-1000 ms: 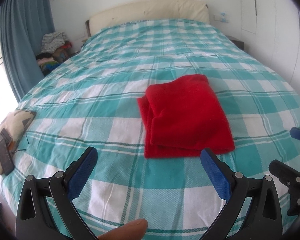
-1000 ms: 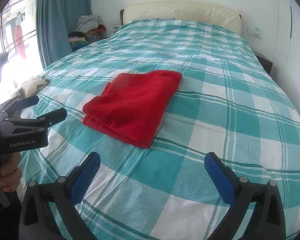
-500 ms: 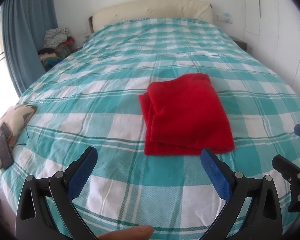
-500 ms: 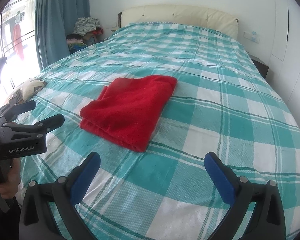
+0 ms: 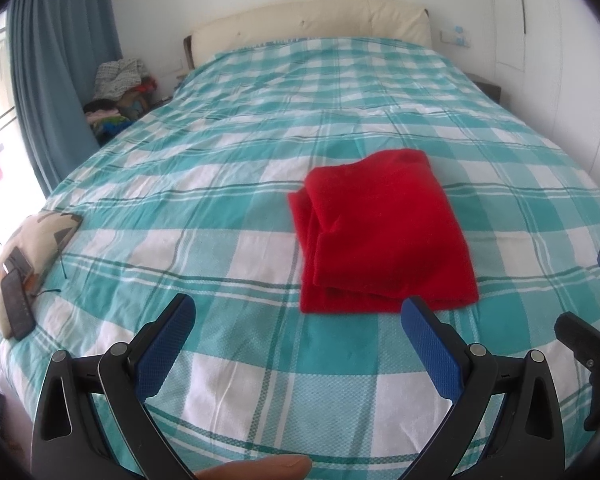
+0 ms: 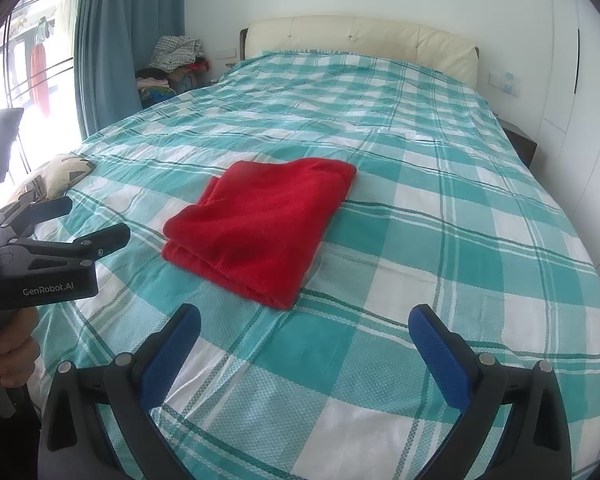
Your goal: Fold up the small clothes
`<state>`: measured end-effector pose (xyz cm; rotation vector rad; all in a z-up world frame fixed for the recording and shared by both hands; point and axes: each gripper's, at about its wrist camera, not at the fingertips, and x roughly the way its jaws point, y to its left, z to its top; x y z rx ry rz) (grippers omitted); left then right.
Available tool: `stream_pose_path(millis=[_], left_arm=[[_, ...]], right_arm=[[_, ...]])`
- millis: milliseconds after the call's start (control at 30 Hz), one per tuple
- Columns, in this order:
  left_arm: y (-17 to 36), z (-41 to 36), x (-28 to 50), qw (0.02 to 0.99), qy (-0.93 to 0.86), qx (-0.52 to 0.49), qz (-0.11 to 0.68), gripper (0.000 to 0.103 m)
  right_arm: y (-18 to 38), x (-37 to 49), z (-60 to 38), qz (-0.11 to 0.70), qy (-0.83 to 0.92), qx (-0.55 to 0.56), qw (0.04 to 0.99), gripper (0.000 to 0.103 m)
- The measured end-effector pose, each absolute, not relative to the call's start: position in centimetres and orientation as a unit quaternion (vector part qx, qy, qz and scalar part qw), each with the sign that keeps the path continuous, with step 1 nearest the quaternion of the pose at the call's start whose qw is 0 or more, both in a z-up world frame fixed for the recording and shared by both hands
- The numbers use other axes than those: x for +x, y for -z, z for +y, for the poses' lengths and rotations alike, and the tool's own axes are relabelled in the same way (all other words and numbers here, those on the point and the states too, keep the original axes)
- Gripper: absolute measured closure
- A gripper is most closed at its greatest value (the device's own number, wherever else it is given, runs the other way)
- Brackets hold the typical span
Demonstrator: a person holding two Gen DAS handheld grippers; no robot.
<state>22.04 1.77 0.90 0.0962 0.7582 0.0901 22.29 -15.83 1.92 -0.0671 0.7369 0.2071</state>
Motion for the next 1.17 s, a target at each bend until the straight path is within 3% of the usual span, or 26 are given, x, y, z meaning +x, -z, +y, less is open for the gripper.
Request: stream_pose_path(millis=[1167], left_arm=[[-0.75, 1.48, 21.72, 0.929, -0.044, 0.051, 0.365, 0.000]], right_arm=[[-1.75, 22.40, -15.85, 0.363, -0.103, -0.034, 0.925, 0.001]])
